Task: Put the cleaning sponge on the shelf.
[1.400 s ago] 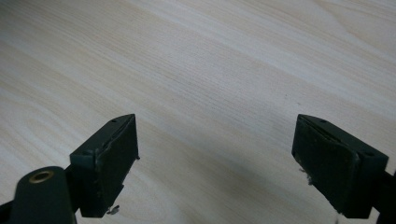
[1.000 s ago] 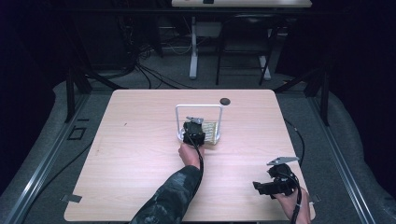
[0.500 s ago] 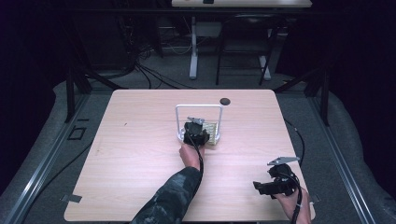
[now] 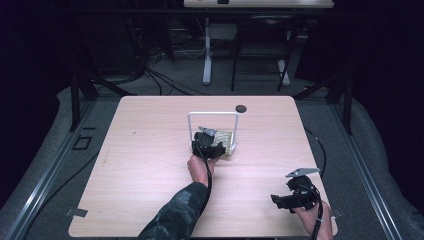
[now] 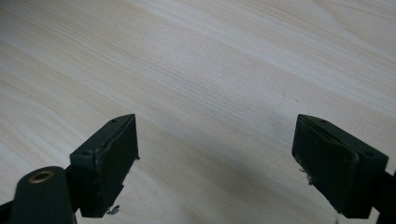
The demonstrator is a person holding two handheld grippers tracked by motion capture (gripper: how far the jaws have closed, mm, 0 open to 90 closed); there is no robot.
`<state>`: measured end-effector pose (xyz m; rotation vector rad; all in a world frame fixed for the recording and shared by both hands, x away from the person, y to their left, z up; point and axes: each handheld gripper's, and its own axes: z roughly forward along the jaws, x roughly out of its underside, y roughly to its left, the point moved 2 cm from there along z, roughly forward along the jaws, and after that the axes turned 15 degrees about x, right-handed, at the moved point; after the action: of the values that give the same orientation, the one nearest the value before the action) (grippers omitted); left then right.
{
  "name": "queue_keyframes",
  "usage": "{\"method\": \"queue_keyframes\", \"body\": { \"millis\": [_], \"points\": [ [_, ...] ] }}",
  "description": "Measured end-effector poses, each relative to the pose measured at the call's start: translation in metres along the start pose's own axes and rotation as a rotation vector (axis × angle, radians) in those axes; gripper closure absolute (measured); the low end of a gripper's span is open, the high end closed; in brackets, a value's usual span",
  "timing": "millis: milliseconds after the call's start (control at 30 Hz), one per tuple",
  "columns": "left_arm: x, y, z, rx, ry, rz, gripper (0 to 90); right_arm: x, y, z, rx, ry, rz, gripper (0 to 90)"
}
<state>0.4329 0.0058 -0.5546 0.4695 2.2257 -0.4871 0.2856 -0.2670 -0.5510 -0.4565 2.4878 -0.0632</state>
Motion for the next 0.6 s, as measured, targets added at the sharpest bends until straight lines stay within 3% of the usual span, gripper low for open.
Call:
{"method": "queue_keyframes", "body": {
  "millis": [367, 600],
  "points": [
    [-0.003, -0.001, -0.022, 0.062, 0.001, 0.068, 20.3, 0.0, 0.001, 0.0, 0.001, -0.001, 0.002, 13.8],
    [-0.002, 0.002, -0.037, 0.125, 0.021, 0.082, 15.7, -0.001, 0.001, 0.0, 0.001, -0.004, 0.005, 13.8]
  ]
}}
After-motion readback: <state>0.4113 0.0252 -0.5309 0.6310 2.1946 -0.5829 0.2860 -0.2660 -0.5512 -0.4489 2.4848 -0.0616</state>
